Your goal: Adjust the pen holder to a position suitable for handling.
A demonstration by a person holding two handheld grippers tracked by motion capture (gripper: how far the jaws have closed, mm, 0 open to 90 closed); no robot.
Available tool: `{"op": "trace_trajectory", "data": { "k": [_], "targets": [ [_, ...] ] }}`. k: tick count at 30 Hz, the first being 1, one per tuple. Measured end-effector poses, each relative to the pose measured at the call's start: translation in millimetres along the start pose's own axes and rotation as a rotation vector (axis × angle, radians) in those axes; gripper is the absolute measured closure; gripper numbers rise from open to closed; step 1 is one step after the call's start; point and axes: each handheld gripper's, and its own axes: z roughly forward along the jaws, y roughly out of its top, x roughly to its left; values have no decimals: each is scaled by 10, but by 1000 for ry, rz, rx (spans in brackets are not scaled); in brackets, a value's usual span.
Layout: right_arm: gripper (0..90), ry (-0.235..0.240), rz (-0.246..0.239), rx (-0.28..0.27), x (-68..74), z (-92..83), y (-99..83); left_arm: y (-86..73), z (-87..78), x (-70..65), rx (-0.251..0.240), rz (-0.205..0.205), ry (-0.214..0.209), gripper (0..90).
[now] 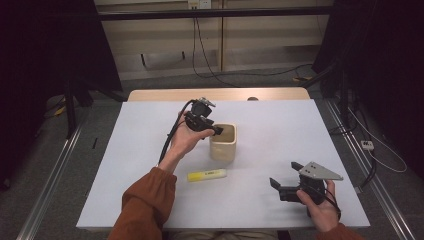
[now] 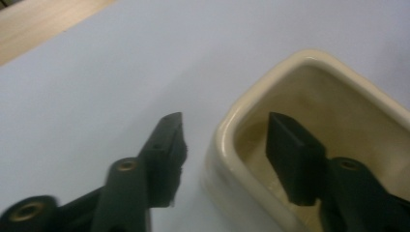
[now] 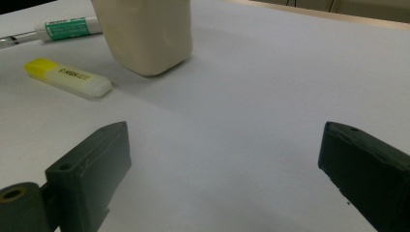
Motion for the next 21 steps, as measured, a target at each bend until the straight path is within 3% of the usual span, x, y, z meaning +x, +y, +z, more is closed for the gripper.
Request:
{"op": "trace_trajectory", "data": {
  "k": [2,3,6,11,15,19,21],
  "targets": [
    [44,-1,-1,0,0,1,0,-6,-25,7,-2,1,2,399],
    [44,1,-1,1,1,2,0,-19,-101,39,-11,6,12,312],
    [44,0,-1,0,0,5,1,-34,-185,66,-25,-1,35,208],
    [44,0,-2,2,2,6,3,-121,-391,116,-61,-12,61,174],
    [44,-1,-4,3,2,7,4,-208,-528,162,-118,-31,81,134],
    [44,1,-4,4,6,12,5,-319,-654,217,-172,-80,50,105],
    [44,1,-3,5,5,15,6,-376,-709,234,-173,-96,58,86]
  ]
}}
